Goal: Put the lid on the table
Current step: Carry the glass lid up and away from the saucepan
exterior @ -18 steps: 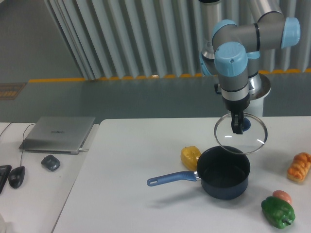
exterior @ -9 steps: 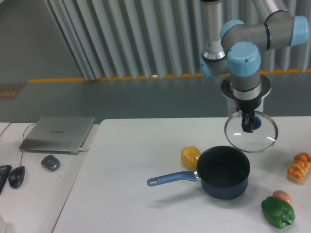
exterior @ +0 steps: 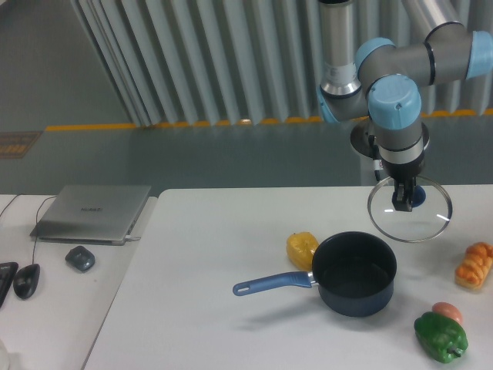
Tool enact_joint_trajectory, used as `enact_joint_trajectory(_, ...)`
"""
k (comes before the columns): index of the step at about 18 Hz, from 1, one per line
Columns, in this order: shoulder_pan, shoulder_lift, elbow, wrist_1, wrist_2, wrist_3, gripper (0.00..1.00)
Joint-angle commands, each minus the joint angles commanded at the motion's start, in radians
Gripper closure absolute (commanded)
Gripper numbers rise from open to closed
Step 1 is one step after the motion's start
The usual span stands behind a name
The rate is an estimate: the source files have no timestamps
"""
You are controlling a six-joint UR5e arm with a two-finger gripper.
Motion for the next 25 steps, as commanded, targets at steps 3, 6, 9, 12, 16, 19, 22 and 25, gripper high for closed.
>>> enact_joint_trajectory(3, -0.002, -0.006, -0.011, 0.0, 0.035, 0.02, 0.67)
enact_joint_trajectory(6, -0.009, -0.011, -0.041, 0.037, 0.069, 0.022, 0.67)
enact_joint_trajectory(9, -0.009, -0.02, -0.064, 0.09, 0.066, 0.018, 0.67)
enact_joint_trajectory(12, -0.012, -0.025, -0.083, 0.098, 0.063, 0.006, 0.67)
enact_joint_trajectory(16, -0.032, -0.037, -0.098, 0.11, 0.069, -0.028, 0.67)
enact_joint_trajectory(19, -0.035, -0.046, -0.101, 0.11, 0.069, -0.032, 0.67)
enact_joint_trajectory(22, -0.061, -0.058, -0.104, 0.11, 0.074, -0.058, 0.67)
enact_joint_trajectory(25, -0.074, -0.074, -0.106, 0.11, 0.081, -0.086, 0.67)
